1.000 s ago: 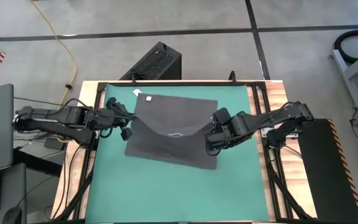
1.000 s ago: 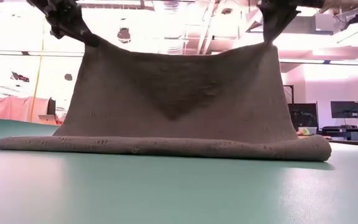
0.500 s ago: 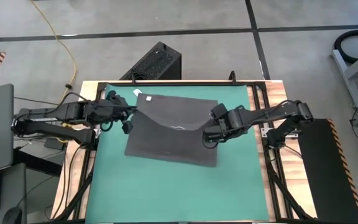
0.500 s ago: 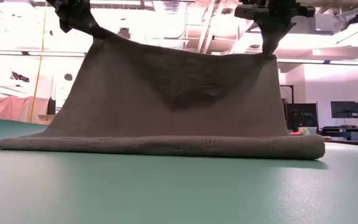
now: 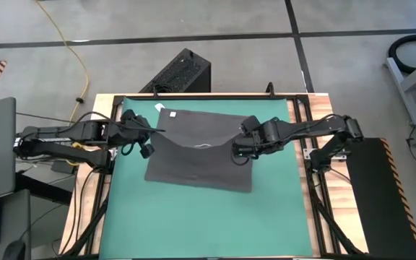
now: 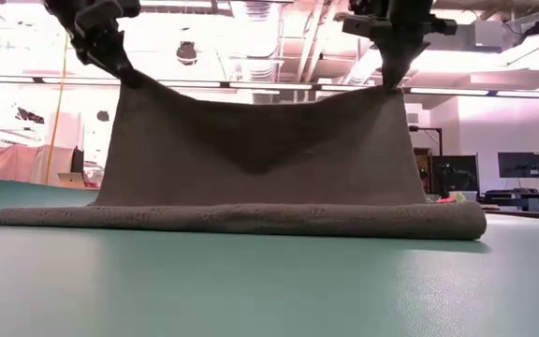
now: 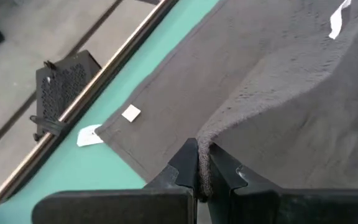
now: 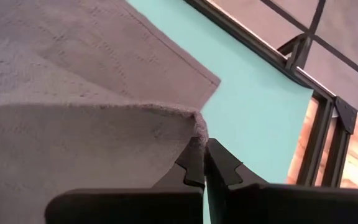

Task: Roll towel
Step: Fold the gray towel

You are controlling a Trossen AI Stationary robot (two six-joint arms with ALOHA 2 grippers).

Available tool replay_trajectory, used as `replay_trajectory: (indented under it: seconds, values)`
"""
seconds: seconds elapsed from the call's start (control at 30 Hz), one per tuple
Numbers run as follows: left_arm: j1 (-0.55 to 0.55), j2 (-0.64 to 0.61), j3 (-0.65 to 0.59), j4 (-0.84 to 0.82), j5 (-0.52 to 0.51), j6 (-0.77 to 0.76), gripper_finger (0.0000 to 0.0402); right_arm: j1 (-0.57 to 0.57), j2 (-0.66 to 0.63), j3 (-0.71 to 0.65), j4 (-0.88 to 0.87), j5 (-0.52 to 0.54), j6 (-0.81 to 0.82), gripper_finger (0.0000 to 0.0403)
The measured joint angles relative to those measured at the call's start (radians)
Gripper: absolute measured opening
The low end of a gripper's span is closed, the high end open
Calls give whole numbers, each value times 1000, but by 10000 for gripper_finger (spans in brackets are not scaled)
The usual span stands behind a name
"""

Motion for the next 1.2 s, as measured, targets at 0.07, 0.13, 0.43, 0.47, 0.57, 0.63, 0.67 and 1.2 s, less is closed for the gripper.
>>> replay_trajectory:
  seconds: [0.07,0.13,0.43,0.47,0.57,0.63,0.67,1.2]
  values:
    - [0,-2,28,2,25,-16,0,-6,0,0,3,-8,-10,11]
    - [0,-3,53,-9,24,-20,0,-6,0,0,2,-7,-24,11]
    - [-1,1,92,-103,50,-70,0,-8,1,0,3,-9,-33,11]
    - [-4,1,92,-127,55,-84,0,-11,1,0,4,-9,-35,11]
    - [-10,5,91,-156,20,-71,0,-12,1,0,5,-9,-50,11]
    - [-5,11,91,-141,-12,-46,0,-13,1,0,8,-9,-56,11]
    - [-1,14,91,-139,-8,-43,0,-13,1,0,10,-9,-56,11]
    - [-14,19,177,-283,17,-91,0,-29,2,-32,83,-16,-114,11]
